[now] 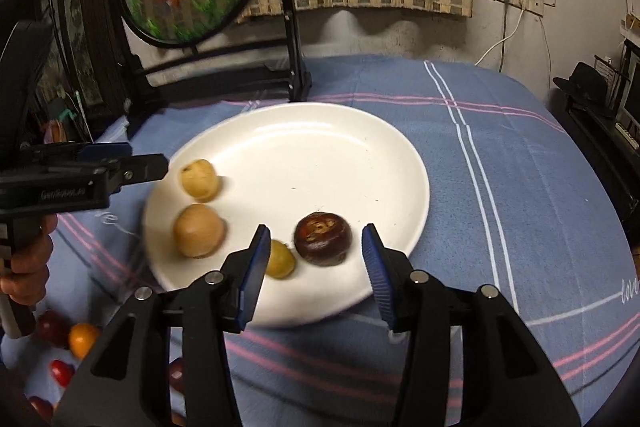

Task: Organize fruits
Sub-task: 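Return both tools to the fruit cluster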

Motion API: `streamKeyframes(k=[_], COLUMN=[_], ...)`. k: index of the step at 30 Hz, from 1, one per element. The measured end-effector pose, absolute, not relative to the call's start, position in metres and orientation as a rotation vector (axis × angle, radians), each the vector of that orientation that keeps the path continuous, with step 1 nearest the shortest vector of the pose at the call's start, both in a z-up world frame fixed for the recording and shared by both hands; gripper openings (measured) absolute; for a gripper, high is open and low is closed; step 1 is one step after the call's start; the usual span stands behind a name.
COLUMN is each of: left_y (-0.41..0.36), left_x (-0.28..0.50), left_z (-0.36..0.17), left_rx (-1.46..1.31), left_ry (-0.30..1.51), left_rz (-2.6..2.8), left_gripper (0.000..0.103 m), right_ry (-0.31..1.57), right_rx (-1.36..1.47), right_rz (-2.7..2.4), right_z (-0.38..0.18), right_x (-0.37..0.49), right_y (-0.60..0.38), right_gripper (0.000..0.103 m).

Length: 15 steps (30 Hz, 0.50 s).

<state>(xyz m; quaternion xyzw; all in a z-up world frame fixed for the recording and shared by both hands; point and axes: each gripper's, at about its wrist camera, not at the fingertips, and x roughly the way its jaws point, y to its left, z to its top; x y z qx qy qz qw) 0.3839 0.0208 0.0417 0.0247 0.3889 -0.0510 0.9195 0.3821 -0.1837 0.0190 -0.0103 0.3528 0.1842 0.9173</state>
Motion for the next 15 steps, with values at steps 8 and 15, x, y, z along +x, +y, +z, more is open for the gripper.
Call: streamKeyframes(k=[8, 15], left_y=[0.034, 0.049], left_x=[0.255, 0.152], left_z=[0.050, 0.039], left_rx=[0.135, 0.097], left_ry=[0.683, 0.666], left_rz=[-0.118, -0.178], left_gripper=[0.098, 0.099], right_ry=[0.692, 0.660], right_rx=[-0.023, -0.071], right_rz=[0.437, 0.495], right_z=[0.036, 0.037], right_x=[0.297, 0.200], right_y=[-0.189, -0.186], right_gripper=[0.066, 0.066])
